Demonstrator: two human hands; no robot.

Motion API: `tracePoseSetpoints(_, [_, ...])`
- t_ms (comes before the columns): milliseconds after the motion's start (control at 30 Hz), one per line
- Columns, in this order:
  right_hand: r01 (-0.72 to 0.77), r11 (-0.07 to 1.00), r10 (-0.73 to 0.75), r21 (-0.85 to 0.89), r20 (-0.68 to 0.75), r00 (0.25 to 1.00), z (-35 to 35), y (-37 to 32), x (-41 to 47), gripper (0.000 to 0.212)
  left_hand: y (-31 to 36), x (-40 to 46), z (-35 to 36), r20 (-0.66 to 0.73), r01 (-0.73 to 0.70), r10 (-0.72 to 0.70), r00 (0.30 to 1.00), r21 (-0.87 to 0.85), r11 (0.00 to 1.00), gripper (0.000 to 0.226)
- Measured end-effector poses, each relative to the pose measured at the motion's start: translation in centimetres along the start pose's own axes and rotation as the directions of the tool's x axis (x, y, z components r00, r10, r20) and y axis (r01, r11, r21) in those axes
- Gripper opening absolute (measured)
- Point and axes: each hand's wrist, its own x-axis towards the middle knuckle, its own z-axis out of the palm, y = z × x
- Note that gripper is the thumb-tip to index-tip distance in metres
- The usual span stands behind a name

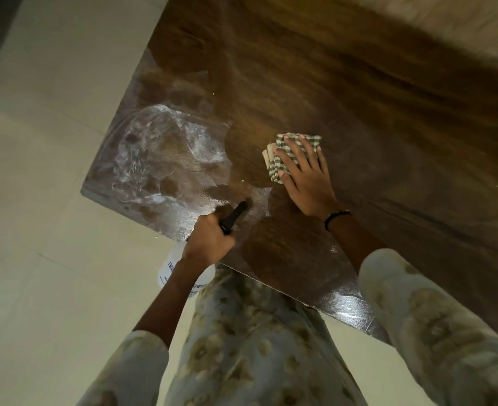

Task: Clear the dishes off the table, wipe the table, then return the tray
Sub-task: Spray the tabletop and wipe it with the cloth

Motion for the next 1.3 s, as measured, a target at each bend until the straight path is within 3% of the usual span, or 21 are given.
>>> tracePoseSetpoints(133, [-0.041,0.999,0.041,0.01,-0.037,0.998,0.4,-1.0,-0.1,0.049,-0.1,0.5,0.0,-0.019,-0.025,0.024,1.0,-0.053,0.998,0.025])
tracePoseSetpoints(233, [-0.044,0.999,0.045,0.02,-0.042,0.998,1.0,-3.2,-0.1,0.05,-0.2,0.8,-0.1,-0.043,0.032,-0.034,0.999,-0.048,0.998,0.028])
tracePoseSetpoints(433, [0.146,0.989,-0.146,0.025,-0.001,0.989,3.2,-8.2,-2.4,0.047,-0.9,0.0,-0.5,-0.069,-0.01,0.004,0.998,-0.088,0.996,0.021])
tracePoseSetpoints(500, [0.258,0.966,-0.258,0.004,0.051,0.965,3.6,-7.7,-4.6,0.044,-1.5,-0.3,-0.6,-0.078,-0.018,0.01,0.997,-0.102,0.995,0.009])
tracePoseSetpoints(567, [0.316,0.949,-0.314,-0.01,0.094,0.945,3.3,-5.6,-6.4,0.045,-1.8,-0.4,-0.8,-0.084,-0.025,0.014,0.996,-0.129,0.991,0.012])
tracePoseSetpoints(700, [0.191,0.981,-0.187,-0.043,0.092,0.978,2.2,-3.5,-6.1,0.048,-2.7,-0.5,-1.0,-0.074,-0.007,-0.002,0.997,-0.124,0.992,0.011])
tracePoseSetpoints(867, [-0.068,0.998,0.069,0.006,-0.057,0.996,3.1,-8.4,-1.6,0.047,-4.0,-0.4,-1.3,-0.096,-0.043,0.03,0.995,-0.138,0.99,0.006])
tracePoseSetpoints(933, [-0.064,0.998,0.066,0.021,-0.057,0.996,3.9,-10.7,-1.1,0.047,-4.6,-0.3,-1.6,-0.094,-0.058,0.044,0.995,-0.15,0.987,0.014])
tracePoseSetpoints(1000, [0.036,0.999,-0.036,0.012,-0.007,0.999,4.7,-12.1,-2.6,0.046,-5.0,-0.6,-1.9,-0.08,-0.06,0.049,0.996,-0.147,0.987,0.014])
tracePoseSetpoints(1133, [0.208,0.978,-0.204,-0.031,0.091,0.975,4.5,-9.7,-6.7,0.047,-5.9,-1.5,-2.7,-0.061,-0.089,0.082,0.995,-0.119,0.989,0.019])
tracePoseSetpoints(1233, [0.034,0.999,-0.034,-0.005,0.07,0.997,4.2,-8.8,-7.1,0.049,-7.1,-2.3,-2.6,-0.05,-0.14,0.136,0.989,-0.098,0.985,0.004])
tracePoseSetpoints(1300, [-0.083,0.996,0.082,0.018,0.038,0.996,4.5,-10.1,-7.5,0.049,-7.9,-3.0,-2.3,-0.013,-0.125,0.124,0.992,-0.069,0.99,0.013])
